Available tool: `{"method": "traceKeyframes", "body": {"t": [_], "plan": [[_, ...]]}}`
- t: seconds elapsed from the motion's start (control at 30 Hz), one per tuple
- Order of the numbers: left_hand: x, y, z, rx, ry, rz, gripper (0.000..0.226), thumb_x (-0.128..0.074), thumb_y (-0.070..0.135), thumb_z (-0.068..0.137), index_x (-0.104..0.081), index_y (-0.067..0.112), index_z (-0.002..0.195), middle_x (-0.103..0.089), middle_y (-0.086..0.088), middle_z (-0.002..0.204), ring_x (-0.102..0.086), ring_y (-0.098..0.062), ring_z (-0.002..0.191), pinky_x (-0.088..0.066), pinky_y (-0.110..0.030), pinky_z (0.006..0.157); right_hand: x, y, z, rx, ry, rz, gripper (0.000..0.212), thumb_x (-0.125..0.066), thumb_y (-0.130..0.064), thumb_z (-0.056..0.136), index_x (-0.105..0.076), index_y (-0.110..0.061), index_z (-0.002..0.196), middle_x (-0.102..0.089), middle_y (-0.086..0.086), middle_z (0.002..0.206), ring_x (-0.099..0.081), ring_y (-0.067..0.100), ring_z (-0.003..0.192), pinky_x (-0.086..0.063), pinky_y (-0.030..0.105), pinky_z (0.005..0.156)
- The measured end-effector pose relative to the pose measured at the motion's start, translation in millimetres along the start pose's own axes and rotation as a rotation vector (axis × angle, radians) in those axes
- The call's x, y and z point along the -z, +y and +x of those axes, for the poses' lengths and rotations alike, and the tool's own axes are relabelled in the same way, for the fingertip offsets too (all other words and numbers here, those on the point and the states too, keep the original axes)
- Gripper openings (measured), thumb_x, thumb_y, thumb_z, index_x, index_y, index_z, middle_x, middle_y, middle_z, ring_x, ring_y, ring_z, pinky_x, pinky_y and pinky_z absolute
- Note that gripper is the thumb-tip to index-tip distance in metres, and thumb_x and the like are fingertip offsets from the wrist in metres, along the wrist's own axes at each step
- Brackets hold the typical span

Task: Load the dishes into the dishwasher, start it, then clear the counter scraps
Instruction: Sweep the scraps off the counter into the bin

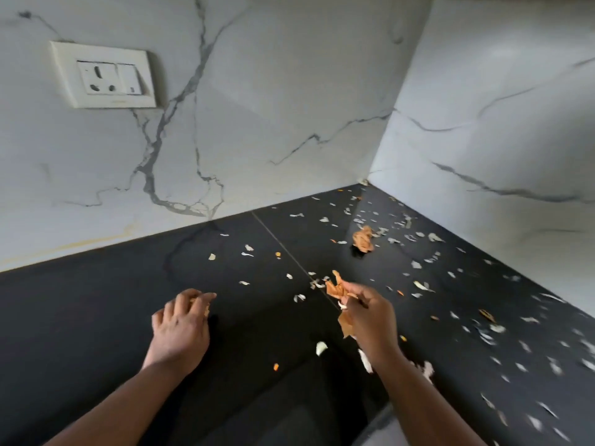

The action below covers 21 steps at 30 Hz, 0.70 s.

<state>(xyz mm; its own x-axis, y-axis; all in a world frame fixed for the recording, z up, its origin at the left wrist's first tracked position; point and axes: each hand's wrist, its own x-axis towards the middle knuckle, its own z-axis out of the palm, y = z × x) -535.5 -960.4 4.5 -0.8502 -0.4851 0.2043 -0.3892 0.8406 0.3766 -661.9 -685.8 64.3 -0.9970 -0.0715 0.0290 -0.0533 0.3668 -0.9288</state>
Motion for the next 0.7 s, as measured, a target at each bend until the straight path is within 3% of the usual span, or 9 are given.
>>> {"method": "traceKeyframes", "body": {"t": [0.07,0.17,0.3,0.37,0.43,0.5,0.57,0.63,0.7], "plan": [[0,1,-6,-0.026,0.034,-0.011,0.045,-0.058,0.014,0.088,-0.053,0.024,0.132,-0.047,-0.005,0.126,-0.046,-0.032,0.115,-0.034,-0.052,0.098,21,11,-33,-0.054,0.030,0.015,0.034,-0.061,-0.007,0.087,-0.066,-0.031,0.110,-0.073,-0.015,0.093,-0.069,0.006,0.083,-0.056,0.033,0.077],[0,4,-15,-0.054,0.015,-0.070,0.047,-0.057,0.014,0.090,-0.052,0.023,0.135,-0.046,-0.007,0.126,-0.045,-0.035,0.114,-0.033,-0.052,0.099,50,24,-86,-0.126,0.026,0.001,0.044,-0.064,-0.007,0.086,-0.057,-0.040,0.114,-0.073,-0.013,0.095,-0.069,0.008,0.079,-0.056,0.035,0.074],[4,53,-44,0.038,-0.063,-0.426,0.048,-0.055,0.023,0.093,-0.045,0.029,0.139,-0.044,-0.007,0.129,-0.044,-0.031,0.123,-0.029,-0.050,0.103,80,40,-148,-0.211,-0.006,-0.021,0.028,-0.065,0.000,0.085,-0.069,-0.024,0.099,-0.074,0.003,0.084,-0.068,0.022,0.072,-0.057,0.039,0.064],[4,98,-76,-0.147,-0.077,-0.598,0.051,-0.059,0.030,0.089,-0.045,0.033,0.138,-0.050,0.003,0.121,-0.054,-0.025,0.114,-0.036,-0.047,0.100,89,46,-172,-0.241,-0.033,-0.016,0.021,-0.063,0.003,0.086,-0.071,-0.014,0.094,-0.071,0.013,0.075,-0.062,0.021,0.060,-0.051,0.033,0.055],[2,140,-116,-0.444,-0.156,-0.744,0.055,-0.058,0.041,0.085,-0.041,0.036,0.137,-0.052,0.014,0.110,-0.060,-0.017,0.101,-0.045,-0.043,0.094,96,56,-193,-0.326,-0.048,0.014,0.019,-0.059,0.005,0.086,-0.070,-0.010,0.091,-0.065,0.015,0.068,-0.057,0.017,0.054,-0.048,0.029,0.051],[-6,170,-154,-0.738,-0.271,-0.720,0.060,-0.056,0.043,0.086,-0.036,0.030,0.141,-0.055,0.009,0.111,-0.058,-0.014,0.100,-0.047,-0.039,0.092,100,71,-209,-0.440,-0.075,0.076,0.015,-0.058,0.001,0.088,-0.070,-0.008,0.092,-0.065,0.014,0.070,-0.060,0.020,0.058,-0.054,0.033,0.057],[-19,186,-186,-0.902,-0.437,-0.588,0.066,-0.058,0.042,0.087,-0.032,0.024,0.145,-0.057,-0.002,0.118,-0.056,-0.016,0.105,-0.045,-0.033,0.093,103,93,-224,-0.556,-0.067,0.130,0.011,-0.061,-0.004,0.089,-0.069,-0.009,0.092,-0.070,0.016,0.079,-0.067,0.029,0.069,-0.058,0.041,0.067],[-49,184,-216,-0.829,-0.625,-0.453,0.068,-0.059,0.044,0.086,-0.028,0.029,0.145,-0.056,0.000,0.126,-0.055,-0.015,0.110,-0.044,-0.030,0.096,105,124,-240,-0.711,-0.025,0.189,0.011,-0.061,-0.004,0.089,-0.067,-0.009,0.096,-0.070,0.020,0.089,-0.069,0.035,0.079,-0.059,0.045,0.072],[-83,169,-239,-0.554,-0.760,-0.437,0.063,-0.058,0.048,0.082,-0.031,0.036,0.138,-0.057,0.007,0.126,-0.057,-0.013,0.111,-0.046,-0.029,0.094,104,158,-258,-0.873,0.001,0.343,0.013,-0.058,0.002,0.088,-0.065,-0.005,0.098,-0.068,0.021,0.085,-0.065,0.032,0.073,-0.058,0.042,0.069]]}}
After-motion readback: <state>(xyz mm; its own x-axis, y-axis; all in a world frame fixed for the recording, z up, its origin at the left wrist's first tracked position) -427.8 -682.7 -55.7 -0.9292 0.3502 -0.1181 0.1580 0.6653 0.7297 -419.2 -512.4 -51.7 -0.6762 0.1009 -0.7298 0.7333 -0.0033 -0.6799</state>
